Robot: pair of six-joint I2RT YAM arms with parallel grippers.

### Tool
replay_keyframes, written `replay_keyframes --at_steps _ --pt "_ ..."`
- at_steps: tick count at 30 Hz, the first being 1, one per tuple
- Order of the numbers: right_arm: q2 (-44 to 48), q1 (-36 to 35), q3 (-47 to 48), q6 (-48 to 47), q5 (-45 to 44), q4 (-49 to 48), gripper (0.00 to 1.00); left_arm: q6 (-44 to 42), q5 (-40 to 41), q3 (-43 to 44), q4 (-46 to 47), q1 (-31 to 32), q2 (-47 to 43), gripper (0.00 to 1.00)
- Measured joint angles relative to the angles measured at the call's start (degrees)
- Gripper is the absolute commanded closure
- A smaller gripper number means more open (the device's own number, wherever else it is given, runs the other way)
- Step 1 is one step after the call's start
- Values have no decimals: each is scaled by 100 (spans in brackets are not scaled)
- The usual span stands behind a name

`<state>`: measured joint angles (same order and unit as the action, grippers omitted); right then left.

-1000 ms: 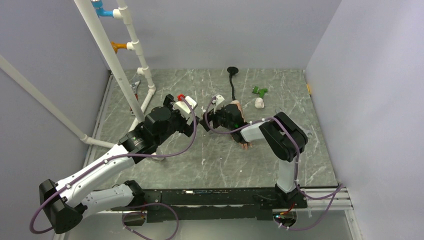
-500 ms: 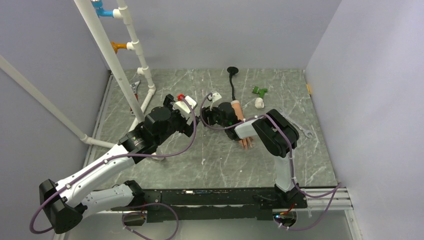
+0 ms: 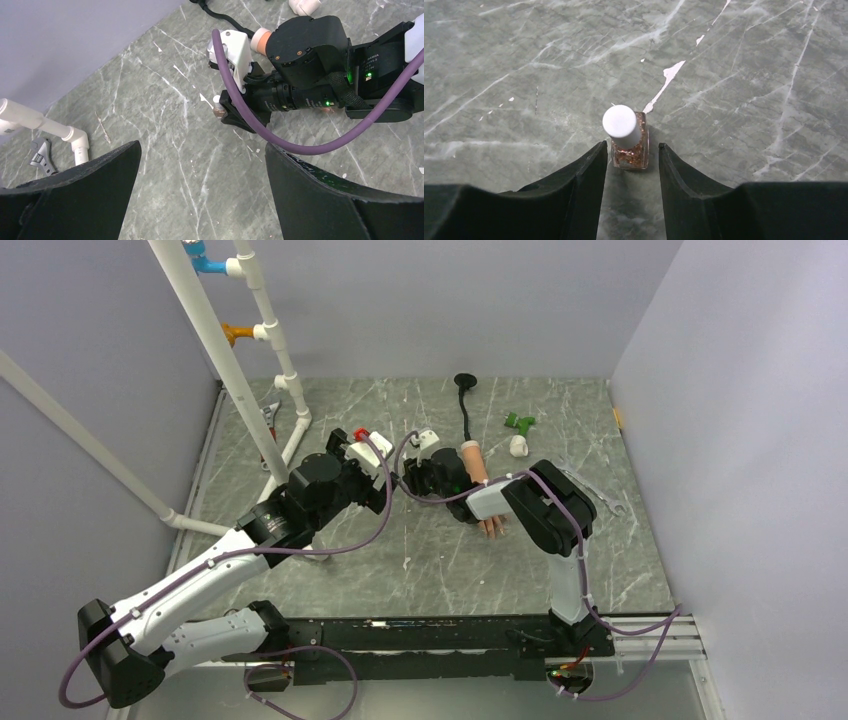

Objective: Paint the nails
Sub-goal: Pick up the nail polish bottle from the center of the board.

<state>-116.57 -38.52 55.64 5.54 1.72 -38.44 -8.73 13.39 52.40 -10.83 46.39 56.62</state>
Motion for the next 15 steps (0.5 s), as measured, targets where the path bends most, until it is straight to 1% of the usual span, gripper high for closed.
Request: replay_keyframes --at_steps 9,13,15 --pt "-24 -22 81 -57 -68 247 57 2 -2 0 0 0 -2 2" --pt "-76 -39 138 -118 -85 269 63 0 0 0 2 0 -2 2" --pt "-87 -48 173 -144 -105 289 68 0 0 0 2 0 -2 3"
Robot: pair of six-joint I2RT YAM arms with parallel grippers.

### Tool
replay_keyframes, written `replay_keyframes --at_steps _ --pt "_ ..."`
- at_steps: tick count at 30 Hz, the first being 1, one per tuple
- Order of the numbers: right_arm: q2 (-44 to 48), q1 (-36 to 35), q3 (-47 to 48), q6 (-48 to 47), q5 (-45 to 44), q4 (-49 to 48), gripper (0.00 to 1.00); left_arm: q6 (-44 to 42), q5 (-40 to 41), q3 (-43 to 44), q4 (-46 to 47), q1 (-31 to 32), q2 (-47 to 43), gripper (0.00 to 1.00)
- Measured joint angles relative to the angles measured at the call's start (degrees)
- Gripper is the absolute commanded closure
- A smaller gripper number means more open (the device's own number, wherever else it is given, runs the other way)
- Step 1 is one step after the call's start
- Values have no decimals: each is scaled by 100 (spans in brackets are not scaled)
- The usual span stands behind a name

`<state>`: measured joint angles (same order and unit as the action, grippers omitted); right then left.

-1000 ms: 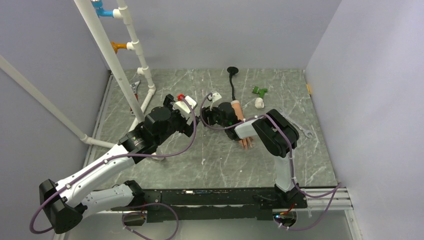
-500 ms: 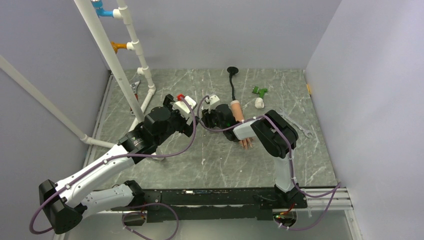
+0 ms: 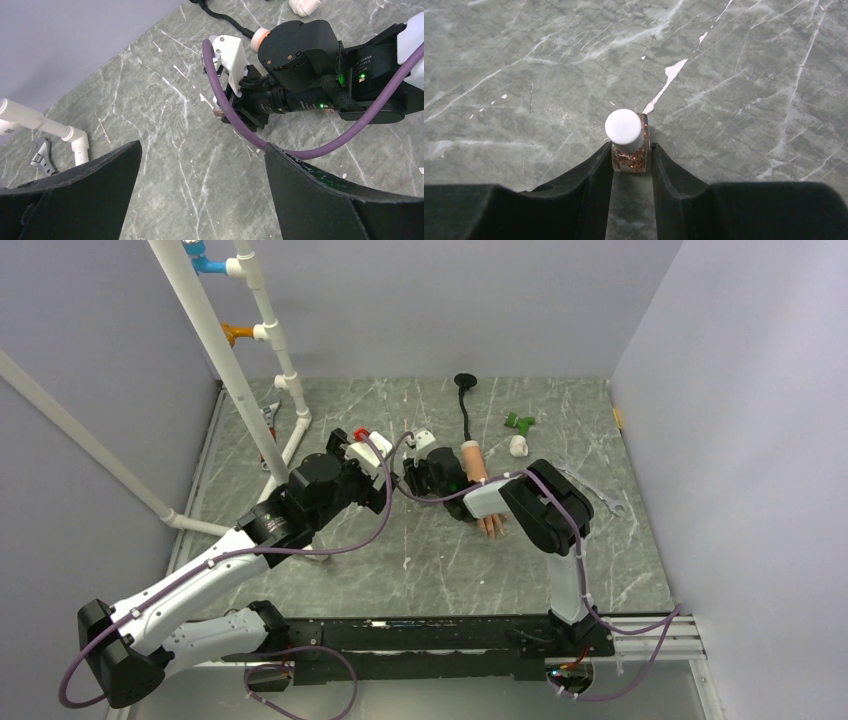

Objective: Paint the nails
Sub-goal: Pick up the nail polish bottle from the center of the board.

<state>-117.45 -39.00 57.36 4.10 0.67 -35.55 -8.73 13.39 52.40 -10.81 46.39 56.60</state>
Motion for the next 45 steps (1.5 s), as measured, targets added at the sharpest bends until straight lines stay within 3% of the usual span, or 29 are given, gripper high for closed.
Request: replay_keyframes --at_steps 6,15,24,34,45 --pt "-52 -33 87 -81 -22 37 100 -2 0 0 2 0 0 4" --pt "195 -55 -9 -278 28 374 100 -50 -341 0 -105 0 -4 6" --pt "2249 -55 -1021 -439 149 1246 100 -74 -1152 164 -120 39 79 5" --pt "4387 -52 -1362 -518 431 2444 100 -153 -1257 175 -284 20 323 1" --pt "4854 -52 -1268 -719 450 3683 100 -66 -1709 111 -192 20 549 1"
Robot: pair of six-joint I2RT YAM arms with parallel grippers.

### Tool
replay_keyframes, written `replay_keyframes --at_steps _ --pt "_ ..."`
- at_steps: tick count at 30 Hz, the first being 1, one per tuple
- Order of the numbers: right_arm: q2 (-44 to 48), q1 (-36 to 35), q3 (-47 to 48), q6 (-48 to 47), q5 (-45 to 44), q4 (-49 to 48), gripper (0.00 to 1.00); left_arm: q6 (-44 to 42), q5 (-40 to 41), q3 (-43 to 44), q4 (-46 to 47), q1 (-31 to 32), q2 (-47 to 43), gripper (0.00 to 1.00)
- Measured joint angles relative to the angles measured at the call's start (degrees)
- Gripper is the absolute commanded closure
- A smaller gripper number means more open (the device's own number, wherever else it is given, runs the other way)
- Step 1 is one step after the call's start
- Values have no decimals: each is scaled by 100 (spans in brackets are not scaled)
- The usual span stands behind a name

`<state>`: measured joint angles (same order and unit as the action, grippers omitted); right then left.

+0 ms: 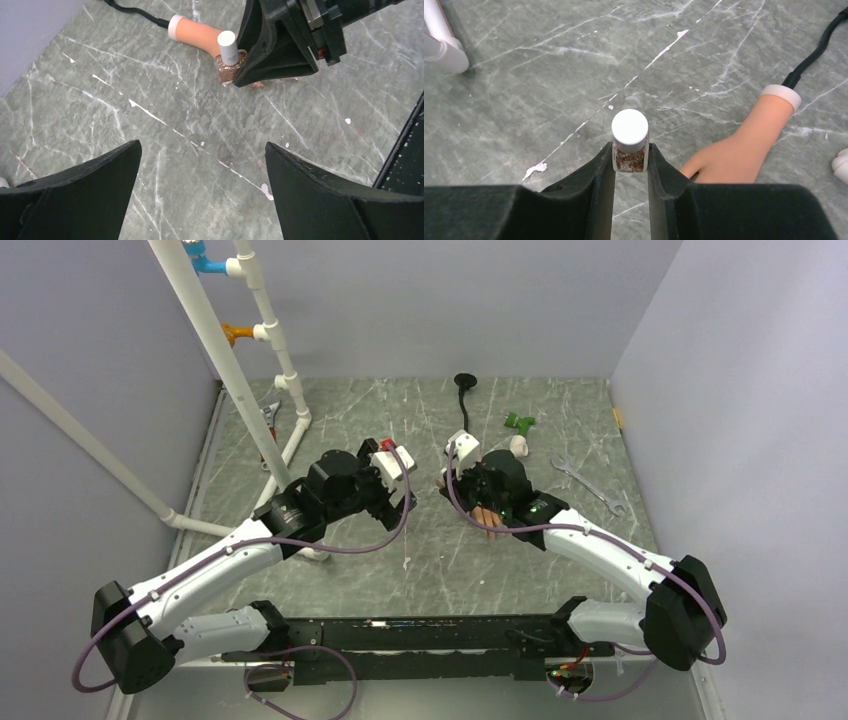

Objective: Paint the nails
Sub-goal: Pick up the nail polish bottle from the center of the board.

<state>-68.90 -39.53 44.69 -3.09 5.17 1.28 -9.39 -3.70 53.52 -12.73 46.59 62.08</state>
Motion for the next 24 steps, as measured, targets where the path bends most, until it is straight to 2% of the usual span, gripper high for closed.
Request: replay_keyframes --at_steps 6,11,16,24 --pt "22 7 -35 -76 352 22 100 -2 -457 -59 85 0 -114 3" --pt "341 7 -212 118 780 17 100 -164 -1191 -144 98 0 -439 5" --pt "942 7 -216 210 1305 334 100 -328 -2072 -197 131 -2 -872 7" --pt "2186 7 -920 492 2343 455 100 -409 -3370 -164 -39 -140 -522 16"
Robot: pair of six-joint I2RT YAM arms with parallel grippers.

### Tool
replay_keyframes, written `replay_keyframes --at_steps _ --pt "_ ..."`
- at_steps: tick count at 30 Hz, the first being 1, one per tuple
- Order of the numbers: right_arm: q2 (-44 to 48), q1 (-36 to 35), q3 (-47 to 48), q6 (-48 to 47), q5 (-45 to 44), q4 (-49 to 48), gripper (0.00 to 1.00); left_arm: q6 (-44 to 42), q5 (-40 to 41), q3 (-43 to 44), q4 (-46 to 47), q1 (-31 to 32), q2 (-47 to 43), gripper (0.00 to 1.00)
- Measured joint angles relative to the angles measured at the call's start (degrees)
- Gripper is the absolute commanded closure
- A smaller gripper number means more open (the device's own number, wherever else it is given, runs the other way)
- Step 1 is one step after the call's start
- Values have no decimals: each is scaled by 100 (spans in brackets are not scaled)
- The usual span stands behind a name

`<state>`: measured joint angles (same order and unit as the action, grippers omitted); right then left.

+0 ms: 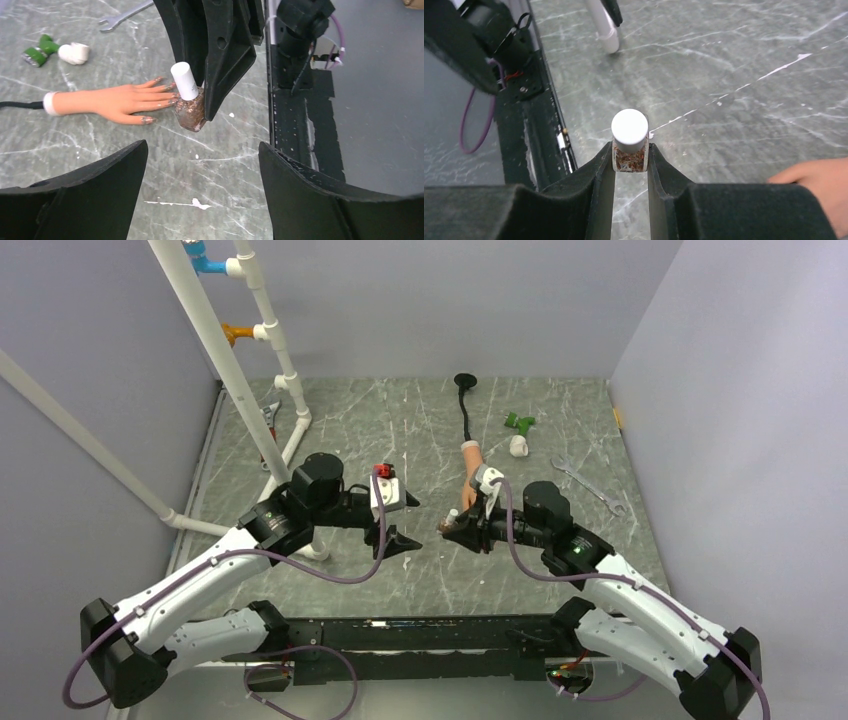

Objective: Paint the nails
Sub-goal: Pick up the nail polish bottle from the center of the board.

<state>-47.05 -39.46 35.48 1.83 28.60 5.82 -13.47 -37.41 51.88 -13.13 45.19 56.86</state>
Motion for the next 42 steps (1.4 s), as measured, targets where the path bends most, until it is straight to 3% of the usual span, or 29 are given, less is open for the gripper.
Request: replay_keyframes --at_steps 8,18,28,42 --pt "103 0 -323 13 535 -85 100 -37 -450 11 -133 2 120 25" --pt "481 0 -426 225 957 -597 100 -35 -680 68 -177 7 278 18" --pt "378 0 -361 -192 1325 -409 100 166 -1484 389 -164 52 437 21" --pt "732 -13 -289 -330 1353 -361 100 376 -1360 444 -131 234 863 21"
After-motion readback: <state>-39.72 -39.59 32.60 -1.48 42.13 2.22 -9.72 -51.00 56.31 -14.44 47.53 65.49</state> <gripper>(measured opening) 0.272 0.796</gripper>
